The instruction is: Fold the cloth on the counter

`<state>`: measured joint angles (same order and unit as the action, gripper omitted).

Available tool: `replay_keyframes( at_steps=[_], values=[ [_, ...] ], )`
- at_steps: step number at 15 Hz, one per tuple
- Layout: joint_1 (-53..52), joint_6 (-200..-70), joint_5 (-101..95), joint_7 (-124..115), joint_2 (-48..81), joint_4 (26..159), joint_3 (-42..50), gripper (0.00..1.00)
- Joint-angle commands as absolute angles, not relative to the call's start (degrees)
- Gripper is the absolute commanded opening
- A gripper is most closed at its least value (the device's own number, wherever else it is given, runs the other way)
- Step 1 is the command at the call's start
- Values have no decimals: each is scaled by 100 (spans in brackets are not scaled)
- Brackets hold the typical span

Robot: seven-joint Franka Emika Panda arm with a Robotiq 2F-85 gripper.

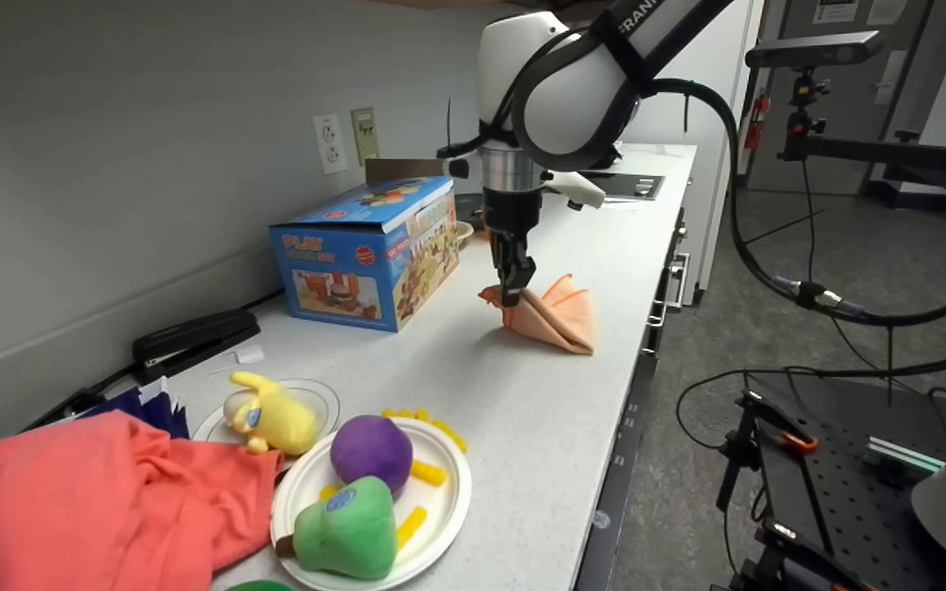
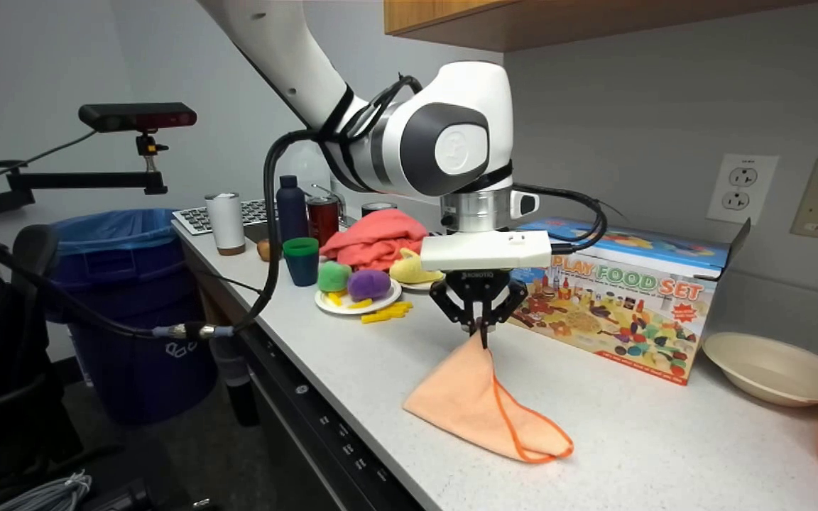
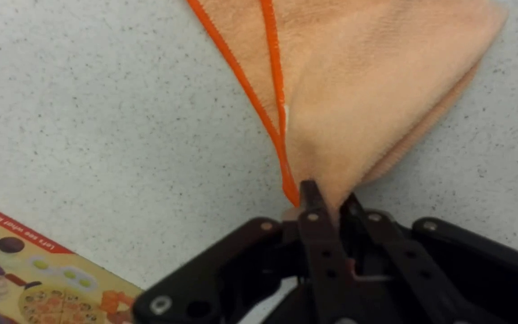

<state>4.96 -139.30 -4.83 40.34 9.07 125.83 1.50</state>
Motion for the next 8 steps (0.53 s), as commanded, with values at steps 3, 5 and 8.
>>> replay_keyframes(
  at_steps=[3, 5, 8],
  values=[
    [535, -14273, -369, 4260, 910, 12557, 33, 62],
    [533, -14239, -332, 4217, 849, 12561, 14, 77],
    [516, -14070, -281, 4060, 698, 12588, 26, 98]
  ],
)
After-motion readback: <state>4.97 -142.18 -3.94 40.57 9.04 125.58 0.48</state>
